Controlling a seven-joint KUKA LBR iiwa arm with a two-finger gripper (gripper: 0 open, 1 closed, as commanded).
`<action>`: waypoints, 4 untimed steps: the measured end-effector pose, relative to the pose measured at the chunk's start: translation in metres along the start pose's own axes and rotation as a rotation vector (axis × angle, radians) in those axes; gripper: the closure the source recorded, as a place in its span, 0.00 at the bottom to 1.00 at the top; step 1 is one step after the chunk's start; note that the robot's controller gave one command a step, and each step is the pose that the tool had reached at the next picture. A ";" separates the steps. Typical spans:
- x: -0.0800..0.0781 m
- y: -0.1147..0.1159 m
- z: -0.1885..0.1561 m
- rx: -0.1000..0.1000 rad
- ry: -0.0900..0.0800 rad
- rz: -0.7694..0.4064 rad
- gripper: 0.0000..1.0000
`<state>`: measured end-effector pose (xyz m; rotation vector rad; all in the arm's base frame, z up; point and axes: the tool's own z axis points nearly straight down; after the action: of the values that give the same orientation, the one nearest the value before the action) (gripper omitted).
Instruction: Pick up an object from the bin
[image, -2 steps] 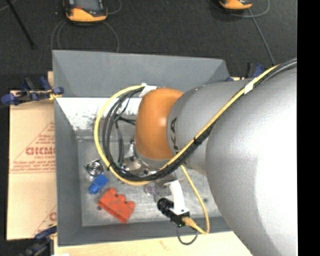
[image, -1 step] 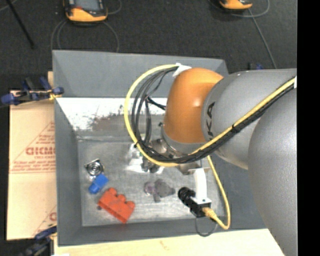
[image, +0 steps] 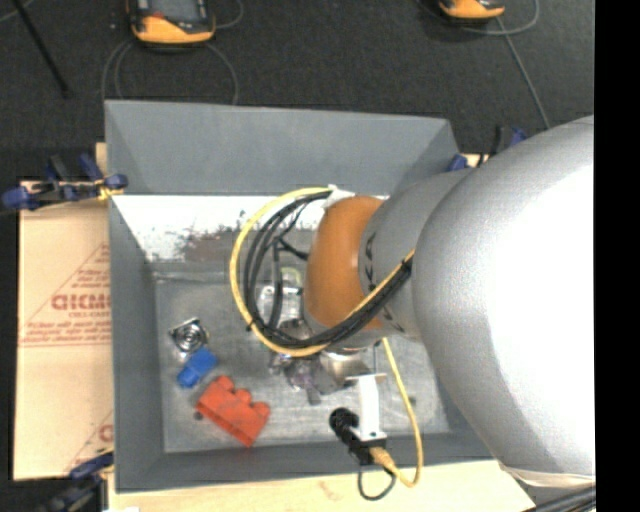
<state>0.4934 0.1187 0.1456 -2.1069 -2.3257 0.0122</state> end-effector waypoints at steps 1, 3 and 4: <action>-0.048 0.006 -0.045 -0.009 0.002 0.188 1.00; -0.039 -0.011 -0.004 -0.003 0.004 0.502 0.00; -0.085 -0.013 0.063 -0.001 0.000 0.393 0.00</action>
Offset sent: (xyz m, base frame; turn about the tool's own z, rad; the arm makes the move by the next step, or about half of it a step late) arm 0.0108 -0.0448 0.0442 0.1892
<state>0.4884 0.0328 0.0834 -2.5224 -1.8706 0.0116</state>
